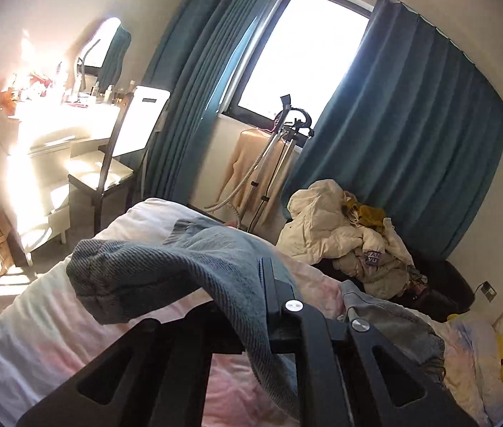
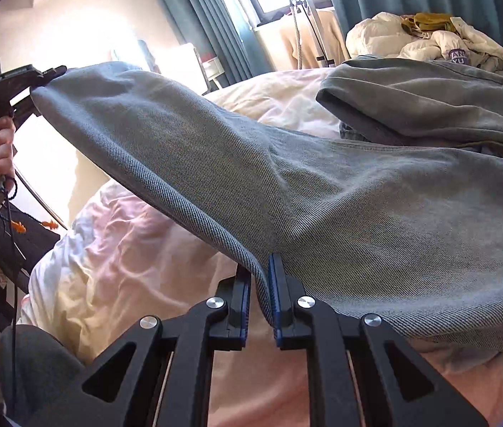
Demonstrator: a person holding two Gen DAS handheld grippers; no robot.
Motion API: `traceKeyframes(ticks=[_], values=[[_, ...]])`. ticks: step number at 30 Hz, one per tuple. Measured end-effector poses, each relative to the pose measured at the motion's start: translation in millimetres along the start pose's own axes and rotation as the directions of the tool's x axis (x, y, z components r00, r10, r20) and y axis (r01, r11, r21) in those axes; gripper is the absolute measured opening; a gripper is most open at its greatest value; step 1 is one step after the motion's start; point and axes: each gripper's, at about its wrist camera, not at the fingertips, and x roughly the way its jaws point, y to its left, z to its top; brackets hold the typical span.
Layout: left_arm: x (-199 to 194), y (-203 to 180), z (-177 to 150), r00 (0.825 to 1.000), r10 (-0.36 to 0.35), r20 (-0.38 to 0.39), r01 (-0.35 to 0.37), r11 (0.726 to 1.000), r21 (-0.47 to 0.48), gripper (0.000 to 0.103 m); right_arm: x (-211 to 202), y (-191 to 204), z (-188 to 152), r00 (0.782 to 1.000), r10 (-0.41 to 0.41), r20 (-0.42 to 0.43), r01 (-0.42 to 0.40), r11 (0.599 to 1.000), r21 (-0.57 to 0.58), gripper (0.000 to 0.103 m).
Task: Fold clothes
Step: 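Lift the jeans cuff with the left gripper while the right gripper holds the leg edge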
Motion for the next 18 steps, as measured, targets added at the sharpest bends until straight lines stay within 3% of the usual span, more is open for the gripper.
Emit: traceKeyframes(ticks=[2,5,8,11,14,15,16,18], values=[[15,40,-23,0.993,0.084,-0.084,-0.090,0.993,-0.070,0.005,17,3,3,0.999,-0.006,-0.054,0.006,1.000,-0.005,0.010],[49,110,-74,0.945,0.177,-0.276,-0.228,0.959,-0.168,0.005,31,4,-5,0.994,-0.022,-0.106,0.020,1.000,-0.021,0.010],[63,148,-110,0.925,0.146,-0.351,-0.249,0.931,-0.267,0.006,37,8,-10,0.991,-0.049,-0.123,0.042,0.997,-0.059,0.012],[60,151,-113,0.930,0.122,-0.348,-0.236,0.922,-0.307,0.008,36,8,-13,0.991,-0.058,-0.124,0.051,0.997,-0.061,0.012],[45,142,-100,0.937,0.127,-0.327,-0.227,0.929,-0.291,0.028,32,6,-16,0.992,-0.047,-0.121,0.042,0.998,-0.043,0.012],[37,138,-96,0.939,0.125,-0.320,-0.221,0.933,-0.285,0.045,31,6,-16,0.992,-0.046,-0.119,0.041,0.998,-0.041,0.012],[30,134,-93,0.942,0.123,-0.312,-0.215,0.936,-0.278,0.056,31,6,-14,0.992,-0.047,-0.117,0.042,0.998,-0.044,0.012],[11,125,-83,0.950,0.136,-0.283,-0.211,0.943,-0.257,0.059,32,6,-10,0.993,-0.045,-0.110,0.041,0.998,-0.044,0.012]])
